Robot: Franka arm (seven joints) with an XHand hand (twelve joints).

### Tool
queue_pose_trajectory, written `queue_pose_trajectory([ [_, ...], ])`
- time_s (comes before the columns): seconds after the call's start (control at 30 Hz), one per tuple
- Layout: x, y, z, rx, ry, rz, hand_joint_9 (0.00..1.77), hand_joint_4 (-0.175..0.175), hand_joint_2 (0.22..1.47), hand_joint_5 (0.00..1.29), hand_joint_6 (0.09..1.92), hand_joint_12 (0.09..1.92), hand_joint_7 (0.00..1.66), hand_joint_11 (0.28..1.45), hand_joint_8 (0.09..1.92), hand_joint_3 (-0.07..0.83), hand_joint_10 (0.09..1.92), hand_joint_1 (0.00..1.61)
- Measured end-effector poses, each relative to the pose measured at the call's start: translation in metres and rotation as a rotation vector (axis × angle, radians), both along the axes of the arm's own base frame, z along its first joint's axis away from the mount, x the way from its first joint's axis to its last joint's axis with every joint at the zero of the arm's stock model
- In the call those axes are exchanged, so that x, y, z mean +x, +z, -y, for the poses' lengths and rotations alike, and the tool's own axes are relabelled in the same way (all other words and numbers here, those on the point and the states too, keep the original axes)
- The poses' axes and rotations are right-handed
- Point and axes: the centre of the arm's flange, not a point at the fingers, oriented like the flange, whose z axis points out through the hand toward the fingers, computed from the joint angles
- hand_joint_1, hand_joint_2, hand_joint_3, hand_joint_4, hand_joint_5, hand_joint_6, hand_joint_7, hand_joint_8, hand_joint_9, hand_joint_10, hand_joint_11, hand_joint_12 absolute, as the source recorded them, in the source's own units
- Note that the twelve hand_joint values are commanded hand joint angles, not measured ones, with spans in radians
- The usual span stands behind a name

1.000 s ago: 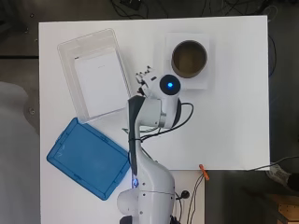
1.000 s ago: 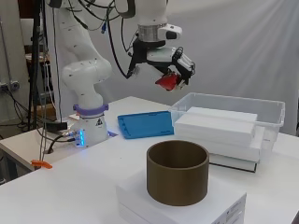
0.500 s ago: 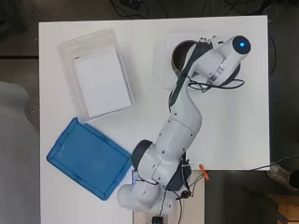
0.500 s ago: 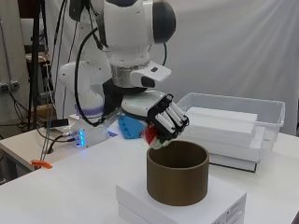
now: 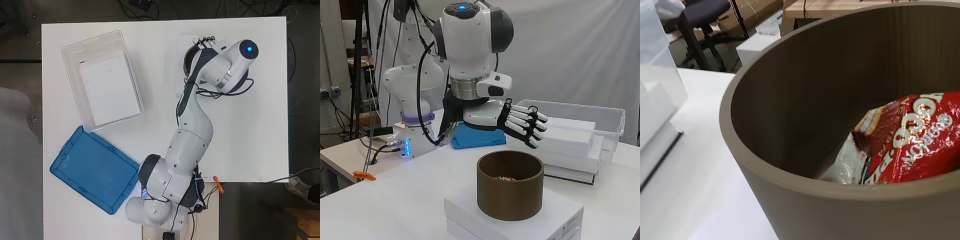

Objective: Teleoperate dual arm-hand system to remove items from a box

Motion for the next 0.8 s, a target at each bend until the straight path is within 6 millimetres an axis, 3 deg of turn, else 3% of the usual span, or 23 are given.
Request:
queue_pose_trajectory([
  [0.03, -0.001, 0.003, -0.004, -0.026, -0.003, 0.001, 0.31, 0.011, 0.81, 0.15, 0.09, 0.09, 0.20, 0.46, 0.09, -0.003, 0.09, 0.03],
  [0.23, -0.022, 0.027, -0.045, -0.097, -0.043, 0.034, 0.29, 0.014, 0.78, 0.15, 0.09, 0.09, 0.19, 0.44, 0.09, -0.006, 0.09, 0.00],
  [0.37, -0.038, 0.071, -0.083, -0.126, -0.060, 0.078, 0.30, -0.014, 0.79, 0.14, 0.09, 0.09, 0.22, 0.43, 0.09, 0.000, 0.09, 0.00],
  [0.47, -0.064, 0.109, -0.122, -0.141, -0.129, 0.099, 0.42, -0.020, 0.81, 0.17, 0.09, 0.09, 0.36, 0.49, 0.09, 0.001, 0.09, 0.00],
  [0.57, -0.114, 0.162, -0.168, -0.141, -0.225, 0.147, 0.45, -0.012, 0.83, 0.17, 0.09, 0.09, 0.39, 0.53, 0.09, 0.004, 0.09, 0.00],
  [0.67, -0.192, 0.212, -0.214, -0.107, -0.356, 0.184, 0.42, 0.039, 0.85, 0.17, 0.09, 0.09, 0.32, 0.54, 0.09, 0.010, 0.09, 0.00],
  [0.7, -0.218, 0.222, -0.225, -0.095, -0.385, 0.193, 0.44, 0.051, 0.86, 0.19, 0.09, 0.09, 0.33, 0.56, 0.09, 0.009, 0.09, 0.00],
  [0.73, -0.258, 0.230, -0.240, -0.077, -0.427, 0.209, 0.46, 0.061, 0.88, 0.20, 0.09, 0.09, 0.33, 0.57, 0.09, 0.009, 0.09, 0.00],
  [0.8, -0.306, 0.230, -0.259, -0.062, -0.486, 0.213, 0.48, 0.073, 0.89, 0.20, 0.09, 0.09, 0.33, 0.58, 0.09, 0.006, 0.09, 0.00],
])
